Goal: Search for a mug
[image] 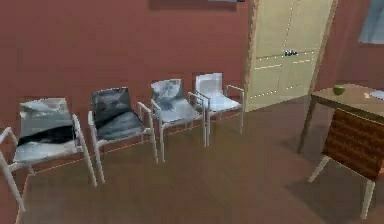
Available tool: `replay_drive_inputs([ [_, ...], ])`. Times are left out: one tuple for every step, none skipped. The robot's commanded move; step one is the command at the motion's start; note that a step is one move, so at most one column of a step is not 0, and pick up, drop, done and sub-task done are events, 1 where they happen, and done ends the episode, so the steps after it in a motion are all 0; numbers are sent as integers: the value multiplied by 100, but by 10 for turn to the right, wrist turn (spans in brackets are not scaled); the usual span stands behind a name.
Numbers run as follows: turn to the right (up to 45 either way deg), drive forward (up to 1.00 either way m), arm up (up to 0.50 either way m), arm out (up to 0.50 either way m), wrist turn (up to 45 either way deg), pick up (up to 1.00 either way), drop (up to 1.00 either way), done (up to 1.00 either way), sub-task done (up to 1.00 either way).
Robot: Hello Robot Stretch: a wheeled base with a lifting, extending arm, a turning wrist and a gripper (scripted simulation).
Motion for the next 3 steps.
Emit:
replay_drive_inputs([
  [180,0,0,0,0,0,0,0,0],
  [0,15,0,0,0,0,0,0,0],
  [450,0,0,0,0,0,0,0,0],
])
